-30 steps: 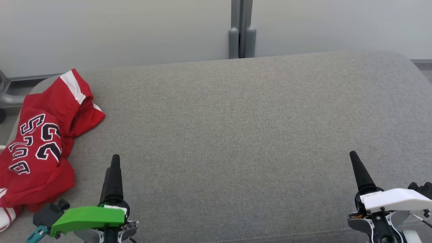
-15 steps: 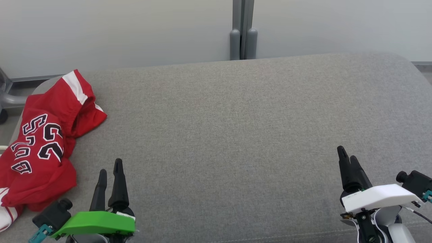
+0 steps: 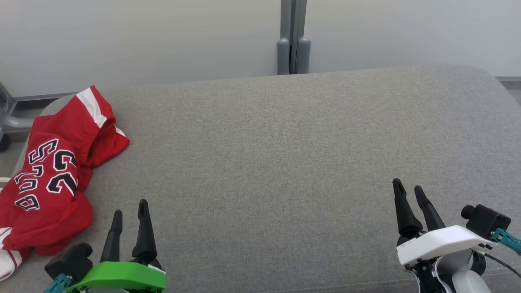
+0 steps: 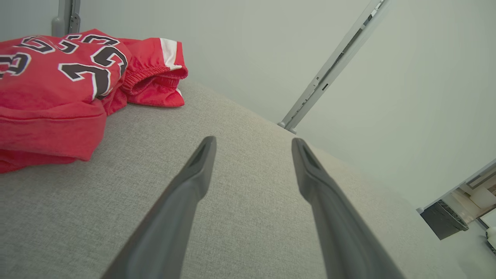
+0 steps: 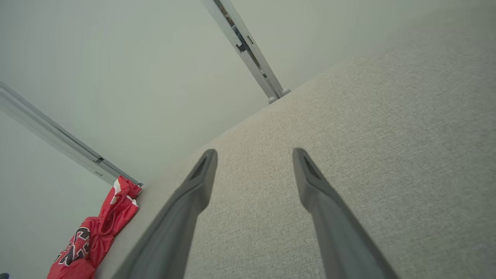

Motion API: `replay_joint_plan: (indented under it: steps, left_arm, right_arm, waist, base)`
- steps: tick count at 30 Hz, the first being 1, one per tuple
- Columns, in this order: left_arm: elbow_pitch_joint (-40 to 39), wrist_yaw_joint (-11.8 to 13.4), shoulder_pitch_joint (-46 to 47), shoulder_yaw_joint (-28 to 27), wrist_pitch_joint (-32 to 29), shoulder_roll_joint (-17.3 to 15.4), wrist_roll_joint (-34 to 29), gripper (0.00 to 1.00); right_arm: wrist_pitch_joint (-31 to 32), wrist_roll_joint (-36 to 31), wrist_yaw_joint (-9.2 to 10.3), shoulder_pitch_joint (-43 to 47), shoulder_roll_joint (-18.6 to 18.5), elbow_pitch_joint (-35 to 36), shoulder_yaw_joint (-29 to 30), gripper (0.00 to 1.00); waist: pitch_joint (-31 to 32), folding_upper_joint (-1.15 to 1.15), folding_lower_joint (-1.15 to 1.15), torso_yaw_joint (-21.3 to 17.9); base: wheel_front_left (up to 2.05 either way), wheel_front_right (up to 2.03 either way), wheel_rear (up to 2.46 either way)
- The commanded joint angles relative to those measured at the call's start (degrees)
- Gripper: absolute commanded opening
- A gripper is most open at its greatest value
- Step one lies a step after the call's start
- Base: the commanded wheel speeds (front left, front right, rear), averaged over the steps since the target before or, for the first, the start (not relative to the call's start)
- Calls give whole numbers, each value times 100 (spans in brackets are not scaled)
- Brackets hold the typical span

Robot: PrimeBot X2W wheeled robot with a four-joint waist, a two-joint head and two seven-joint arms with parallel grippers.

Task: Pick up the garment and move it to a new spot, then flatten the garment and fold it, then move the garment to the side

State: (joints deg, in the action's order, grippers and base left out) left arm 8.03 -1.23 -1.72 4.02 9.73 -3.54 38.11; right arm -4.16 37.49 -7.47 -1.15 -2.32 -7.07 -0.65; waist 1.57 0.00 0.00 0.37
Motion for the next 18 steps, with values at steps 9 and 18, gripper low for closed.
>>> replay_joint_plan:
  steps: [9,18]
  left_arm:
    - [92,51,-101,21,124,-102,-728,100]
    - [235,95,-145,24,214,-153,-1217,100]
  right_arm:
    - [-240,-773,-2,32,-41,36,-177,100]
    - [-415,-1323,-2,41,-46,-102,-366,100]
  waist:
    - [33,0,0,3]
    - [60,0,0,-1]
  base:
    - [0,0,0]
    - [0,0,0]
